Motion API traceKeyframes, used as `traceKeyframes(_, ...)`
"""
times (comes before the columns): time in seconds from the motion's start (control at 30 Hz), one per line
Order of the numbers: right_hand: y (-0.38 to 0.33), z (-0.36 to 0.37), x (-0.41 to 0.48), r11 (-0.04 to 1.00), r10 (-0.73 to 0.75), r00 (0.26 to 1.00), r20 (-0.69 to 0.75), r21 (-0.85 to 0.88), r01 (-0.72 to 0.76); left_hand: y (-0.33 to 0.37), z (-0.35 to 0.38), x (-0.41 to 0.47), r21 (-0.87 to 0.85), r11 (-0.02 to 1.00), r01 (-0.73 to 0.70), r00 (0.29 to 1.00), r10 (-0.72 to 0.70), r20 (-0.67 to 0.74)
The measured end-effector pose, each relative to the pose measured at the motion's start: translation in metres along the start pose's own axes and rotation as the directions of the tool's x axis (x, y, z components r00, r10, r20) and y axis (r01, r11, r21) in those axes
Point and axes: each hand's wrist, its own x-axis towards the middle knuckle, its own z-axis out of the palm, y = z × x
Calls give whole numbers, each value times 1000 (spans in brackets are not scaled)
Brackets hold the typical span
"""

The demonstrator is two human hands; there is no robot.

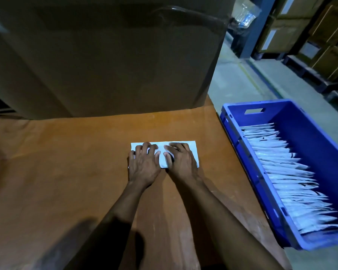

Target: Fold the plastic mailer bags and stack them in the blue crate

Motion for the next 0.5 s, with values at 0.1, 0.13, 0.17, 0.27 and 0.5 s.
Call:
traceKeyframes(0.1, 0, -6, 7, 1000, -6, 997, 71, 17, 5, 2, 0, 1, 24, 1000, -18, 1000, 18, 17)
traceKeyframes(0.13, -1, -9, 12, 1000, -13, 994, 106, 30, 10, -1, -2, 2, -7, 1000, -5, 1000, 5, 8)
traceKeyframes(0.17, -4, -12, 16, 999, -29, 992, 123, 46, 23, -3, -5, 1, -55, 998, 13, 999, -15, -30)
traceKeyframes(0.27, -22, -14, 16, 988, -121, 989, 81, 105, 113, -12, -13, -14, -138, 988, 72, 976, -98, -196)
traceKeyframes(0.5, -41, 7, -18, 984, -149, 984, 101, -88, 158, -30, -13, -31, -206, 973, 108, 951, -162, -265)
